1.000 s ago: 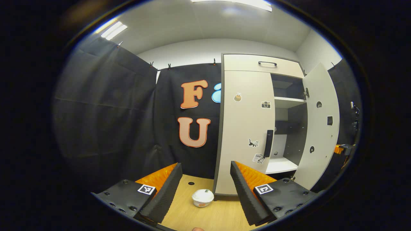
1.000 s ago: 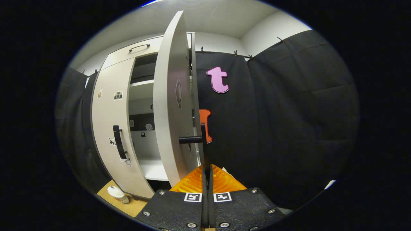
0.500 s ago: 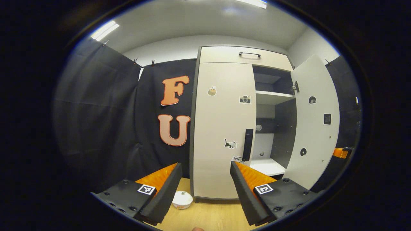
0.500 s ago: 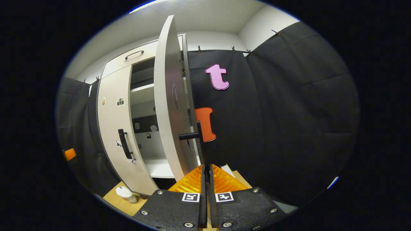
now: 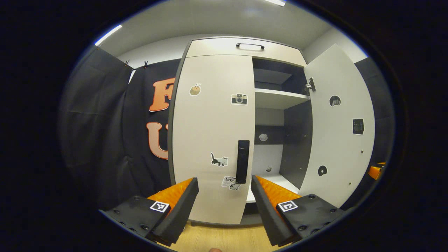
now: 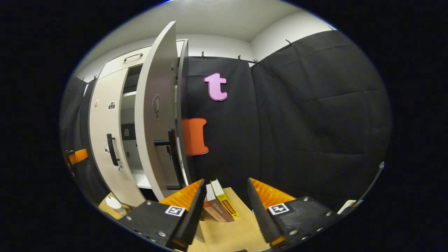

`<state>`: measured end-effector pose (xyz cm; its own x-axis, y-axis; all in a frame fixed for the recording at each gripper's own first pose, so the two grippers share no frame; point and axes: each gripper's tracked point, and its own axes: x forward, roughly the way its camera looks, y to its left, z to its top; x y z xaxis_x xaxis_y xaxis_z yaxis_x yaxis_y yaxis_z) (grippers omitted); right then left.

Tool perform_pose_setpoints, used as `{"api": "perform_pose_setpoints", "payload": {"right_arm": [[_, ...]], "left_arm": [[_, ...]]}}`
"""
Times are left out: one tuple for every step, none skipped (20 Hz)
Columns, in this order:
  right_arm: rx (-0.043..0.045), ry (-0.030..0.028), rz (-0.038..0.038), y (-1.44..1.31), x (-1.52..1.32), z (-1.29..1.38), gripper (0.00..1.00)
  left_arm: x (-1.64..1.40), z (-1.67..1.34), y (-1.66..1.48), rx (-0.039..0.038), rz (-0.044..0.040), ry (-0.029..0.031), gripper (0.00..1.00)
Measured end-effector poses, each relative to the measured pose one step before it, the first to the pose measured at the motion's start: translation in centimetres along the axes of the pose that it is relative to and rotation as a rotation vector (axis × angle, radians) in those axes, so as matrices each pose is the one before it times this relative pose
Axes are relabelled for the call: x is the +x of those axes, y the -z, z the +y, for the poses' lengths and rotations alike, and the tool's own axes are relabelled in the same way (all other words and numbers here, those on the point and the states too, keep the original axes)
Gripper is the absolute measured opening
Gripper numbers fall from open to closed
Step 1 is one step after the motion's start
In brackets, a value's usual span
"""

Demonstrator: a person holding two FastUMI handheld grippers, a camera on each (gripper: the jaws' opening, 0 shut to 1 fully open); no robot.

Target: Open the right door of the double-door shoe cabinet with the right hand, and open the left door with the left hand.

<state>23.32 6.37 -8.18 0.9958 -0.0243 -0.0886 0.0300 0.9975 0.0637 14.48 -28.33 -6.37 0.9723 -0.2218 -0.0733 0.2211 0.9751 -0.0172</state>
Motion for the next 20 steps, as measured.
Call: {"api": "perform_pose_setpoints", "payload": {"right_arm": [[0.00663,0.01313,0.00552,0.173,0.013,-0.632,0.87],[0.00398,0.02814,0.00407,0.239,0.292,-0.903,0.92],[-0.00178,0.02111,0.00228,0.177,0.543,-0.943,0.93],[-0.00183,0.00893,0.0017,0.093,0.191,-0.642,0.93],[-0.00087,0.00265,0.00446,0.078,0.201,-0.648,0.93],[0.0021,-0.00376,0.00739,0.183,0.082,-0.264,0.93],[0.00523,-0.00626,0.00585,0.071,0.085,-0.052,0.93],[0.00249,-0.00187,0.00027,-0.032,0.052,-0.149,0.93],[-0.0026,0.00494,-0.00118,-0.081,0.055,-0.296,0.93],[-0.00404,0.00736,-0.00131,-0.011,0.041,-0.343,0.93],[-0.00285,0.00722,-0.00143,-0.021,0.143,-0.338,0.93],[0.00103,0.00646,0.00047,-0.057,0.015,-0.312,0.93],[0.00189,0.00714,0.00278,0.087,0.018,-0.324,0.93],[0.0019,0.0081,0.00237,0.057,0.034,-0.383,0.93],[0.0006,0.00855,0.00368,0.127,0.064,-0.346,0.93],[0.00083,0.00749,0.00338,0.096,0.102,-0.294,0.93],[0.00059,0.00671,0.00393,0.135,0.09,-0.206,0.93],[-0.00037,0.0033,0.00167,0.075,-0.016,-0.171,0.93],[-0.0011,0.00228,0.00075,0.033,0.017,0.047,0.93],[0.00045,-0.0012,-0.00069,-0.046,-0.025,0.023,0.93]], "left_arm": [[0.885,-0.708,-0.106,0.00235,-0.00781,0.00854,0.98],[1.025,-0.741,-0.086,0.00368,-0.00468,0.01041,0.95],[0.956,-0.585,0.028,0.00457,-0.00006,0.01008,0.97],[1.078,-0.577,0.1,0.00759,0.0006,0.0061,0.96],[1.054,-0.501,0.197,0.00984,0.00264,0.00631,0.96],[1.048,-0.47,0.156,0.00532,-0.00055,0.01088,0.95],[1.241,-0.354,0.342,-0.0031,0.00363,0.00609,0.96],[1.152,-0.217,0.449,-0.00812,0.00957,0.00343,0.97],[1.037,-0.125,0.431,-0.00487,0.0117,0.00001,0.96],[0.926,0.254,0.433,0.00743,0.01026,-0.00646,0.97],[0.879,0.321,0.206,0.01375,0.0044,-0.0103,0.96],[0.784,0.351,0.163,0.00645,0.00224,-0.01122,0.96],[0.653,0.477,0.259,-0.00349,0.00409,-0.01379,0.97],[0.537,0.411,0.297,-0.01041,0.00702,-0.01127,0.96],[0.569,0.199,0.307,-0.01393,0.00891,-0.00295,0.98],[0.487,0.034,0.334,-0.00976,0.00938,0.00332,0.96],[0.412,0.048,0.3,0.00113,0.00818,0.00298,0.98],[0.238,-0.005,0.183,0.00424,0.00582,0.00428,0.96],[0.168,0.118,0.042,0.00293,0.00096,-0.00176,0.95],[0.296,-0.049,0.034,0.00287,-0.00085,0.00188,0.96]]}}
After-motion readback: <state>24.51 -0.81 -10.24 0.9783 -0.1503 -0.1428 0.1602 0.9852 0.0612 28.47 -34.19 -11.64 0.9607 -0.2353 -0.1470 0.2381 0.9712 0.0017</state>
